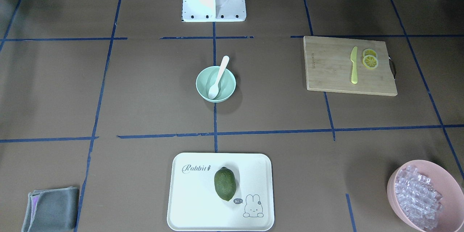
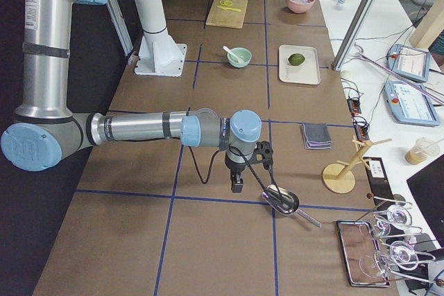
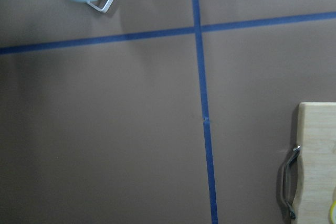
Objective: Place spoon in bowl
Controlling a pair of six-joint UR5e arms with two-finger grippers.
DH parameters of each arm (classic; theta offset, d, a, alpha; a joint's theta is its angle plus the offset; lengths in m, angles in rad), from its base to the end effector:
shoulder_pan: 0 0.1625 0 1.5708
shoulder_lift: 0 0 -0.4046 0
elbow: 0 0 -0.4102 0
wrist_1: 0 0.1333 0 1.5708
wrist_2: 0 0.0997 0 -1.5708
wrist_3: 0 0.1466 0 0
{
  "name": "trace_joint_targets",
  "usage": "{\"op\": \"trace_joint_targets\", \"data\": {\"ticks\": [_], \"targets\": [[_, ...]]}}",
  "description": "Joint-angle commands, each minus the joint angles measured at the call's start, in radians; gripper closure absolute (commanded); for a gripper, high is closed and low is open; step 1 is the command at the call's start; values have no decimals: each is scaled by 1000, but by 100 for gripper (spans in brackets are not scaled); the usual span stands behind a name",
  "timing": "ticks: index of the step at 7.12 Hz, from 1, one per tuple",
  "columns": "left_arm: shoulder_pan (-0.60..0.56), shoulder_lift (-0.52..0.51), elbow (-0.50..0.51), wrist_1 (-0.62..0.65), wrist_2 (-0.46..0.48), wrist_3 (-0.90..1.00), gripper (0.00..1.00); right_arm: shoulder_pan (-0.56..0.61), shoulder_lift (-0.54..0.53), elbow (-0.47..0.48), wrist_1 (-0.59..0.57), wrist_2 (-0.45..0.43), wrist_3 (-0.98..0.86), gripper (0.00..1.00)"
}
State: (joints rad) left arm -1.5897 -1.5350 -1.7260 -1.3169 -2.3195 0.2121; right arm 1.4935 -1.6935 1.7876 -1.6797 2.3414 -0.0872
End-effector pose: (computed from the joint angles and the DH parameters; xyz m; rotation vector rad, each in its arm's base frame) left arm -0.0425 -0.4765 0.6378 -0.0412 0.7578 0.1335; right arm -0.0042 -0.4580 0.6322 -0.0103 -0.7714 -0.1506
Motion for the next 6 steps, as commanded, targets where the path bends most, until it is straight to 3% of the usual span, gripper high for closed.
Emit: {"op": "trace_joint_targets", "data": {"ticks": [1,6], "targets": [[2,16,-24,-1,-9,-8,0,1,3,-11,0,-1,3,0],[2,52,-29,-13,-15,0,0,-1,18,-7,-1,-1,7,0]]}}
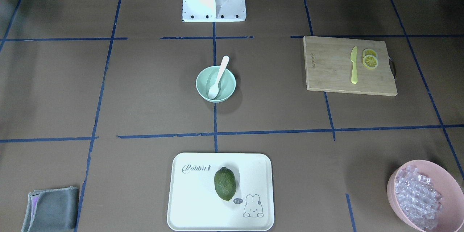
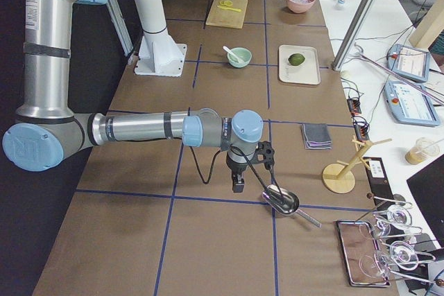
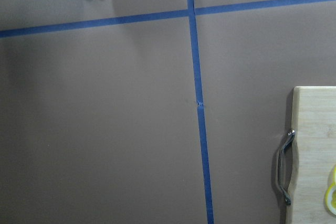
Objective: Place spoon in bowl
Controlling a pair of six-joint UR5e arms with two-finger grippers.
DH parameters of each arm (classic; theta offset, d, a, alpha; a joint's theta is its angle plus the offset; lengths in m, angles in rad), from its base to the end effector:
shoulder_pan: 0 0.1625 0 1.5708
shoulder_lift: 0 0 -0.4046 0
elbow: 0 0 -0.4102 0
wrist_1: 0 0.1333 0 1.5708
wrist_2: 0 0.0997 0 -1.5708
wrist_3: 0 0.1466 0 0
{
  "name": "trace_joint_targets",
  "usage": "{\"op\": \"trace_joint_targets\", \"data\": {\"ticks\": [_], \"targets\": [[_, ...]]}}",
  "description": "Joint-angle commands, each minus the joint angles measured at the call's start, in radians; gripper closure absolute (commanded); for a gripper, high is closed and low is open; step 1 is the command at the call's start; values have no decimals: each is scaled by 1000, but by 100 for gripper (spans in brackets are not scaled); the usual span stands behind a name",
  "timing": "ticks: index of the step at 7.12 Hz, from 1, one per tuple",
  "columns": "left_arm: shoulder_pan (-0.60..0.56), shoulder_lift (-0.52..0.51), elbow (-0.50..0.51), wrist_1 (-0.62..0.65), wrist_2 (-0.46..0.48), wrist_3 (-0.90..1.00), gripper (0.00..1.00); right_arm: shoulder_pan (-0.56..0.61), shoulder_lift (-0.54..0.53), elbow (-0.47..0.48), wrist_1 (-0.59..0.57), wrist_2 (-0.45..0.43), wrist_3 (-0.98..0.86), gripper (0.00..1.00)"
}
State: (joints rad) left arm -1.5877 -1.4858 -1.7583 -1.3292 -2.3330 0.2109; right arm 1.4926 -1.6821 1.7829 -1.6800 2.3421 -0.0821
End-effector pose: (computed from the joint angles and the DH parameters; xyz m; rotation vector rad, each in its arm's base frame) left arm -0.0398 -0.4571 0.6425 -0.0450 0.7715 0.1313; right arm -0.0051 -0.4630 0.6293 -0.0065 -0.7721 -0.1490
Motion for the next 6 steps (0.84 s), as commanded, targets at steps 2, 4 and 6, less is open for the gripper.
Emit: {"op": "trace_joint_targets", "data": {"ticks": [2,4,6], "targets": [[0,-1,-3,13,-3,-4,0,0,19,-22,0,0,30,0],[0,-4,-4,13,0,1,0,0,24,-34,0,0,28,0],[2,-5,-6,15,0,1,0,0,22,-37,-1,0,28,0]]}}
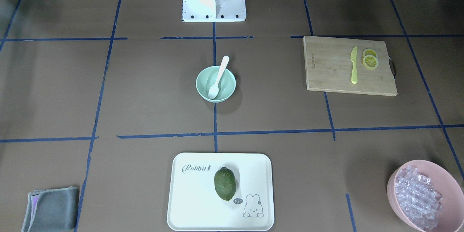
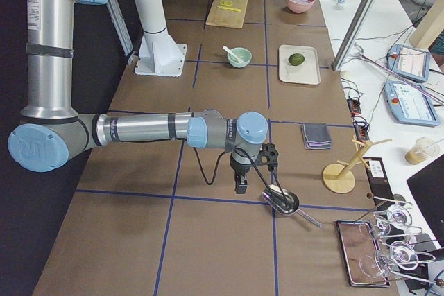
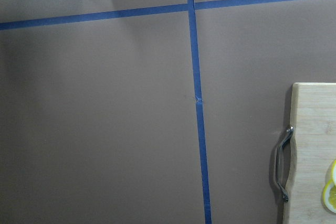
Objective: Place spoon in bowl
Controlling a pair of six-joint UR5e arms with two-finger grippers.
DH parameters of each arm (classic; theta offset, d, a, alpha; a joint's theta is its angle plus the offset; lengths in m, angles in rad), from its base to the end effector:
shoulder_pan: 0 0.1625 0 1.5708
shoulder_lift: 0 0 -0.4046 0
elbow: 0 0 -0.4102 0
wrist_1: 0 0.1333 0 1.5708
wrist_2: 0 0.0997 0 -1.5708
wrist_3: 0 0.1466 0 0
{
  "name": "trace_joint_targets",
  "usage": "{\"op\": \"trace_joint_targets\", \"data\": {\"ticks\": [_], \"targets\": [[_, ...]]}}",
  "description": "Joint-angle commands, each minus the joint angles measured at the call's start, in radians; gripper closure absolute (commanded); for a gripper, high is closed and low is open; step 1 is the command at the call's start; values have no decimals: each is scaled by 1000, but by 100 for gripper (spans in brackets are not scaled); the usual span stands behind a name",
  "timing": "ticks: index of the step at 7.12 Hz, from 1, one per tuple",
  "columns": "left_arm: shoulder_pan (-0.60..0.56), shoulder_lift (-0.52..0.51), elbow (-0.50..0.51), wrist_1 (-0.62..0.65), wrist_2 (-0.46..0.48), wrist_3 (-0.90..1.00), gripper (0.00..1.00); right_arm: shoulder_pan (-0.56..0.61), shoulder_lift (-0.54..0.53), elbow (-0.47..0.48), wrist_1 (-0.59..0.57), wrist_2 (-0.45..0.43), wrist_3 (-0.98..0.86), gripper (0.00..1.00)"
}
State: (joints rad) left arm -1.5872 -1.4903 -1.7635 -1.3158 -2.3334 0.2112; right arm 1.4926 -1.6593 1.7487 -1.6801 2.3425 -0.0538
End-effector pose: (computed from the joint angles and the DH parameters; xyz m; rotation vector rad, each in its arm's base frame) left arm -0.0395 -0.4581 0.6390 -0.0485 0.7723 0.1305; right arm -0.0058 -0.4714 0.6359 -0.0283 -0.7719 -0.1177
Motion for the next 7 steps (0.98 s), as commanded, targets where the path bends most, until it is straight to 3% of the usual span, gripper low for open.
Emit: {"op": "trace_joint_targets", "data": {"ticks": [1,7], "targets": [[1,-1,-2,1,0,1,0,0,-1,-3,-1,0,0,0],[1,2,-10,1,2,1,0,0,-2,-20,-1,3,2,0]]}}
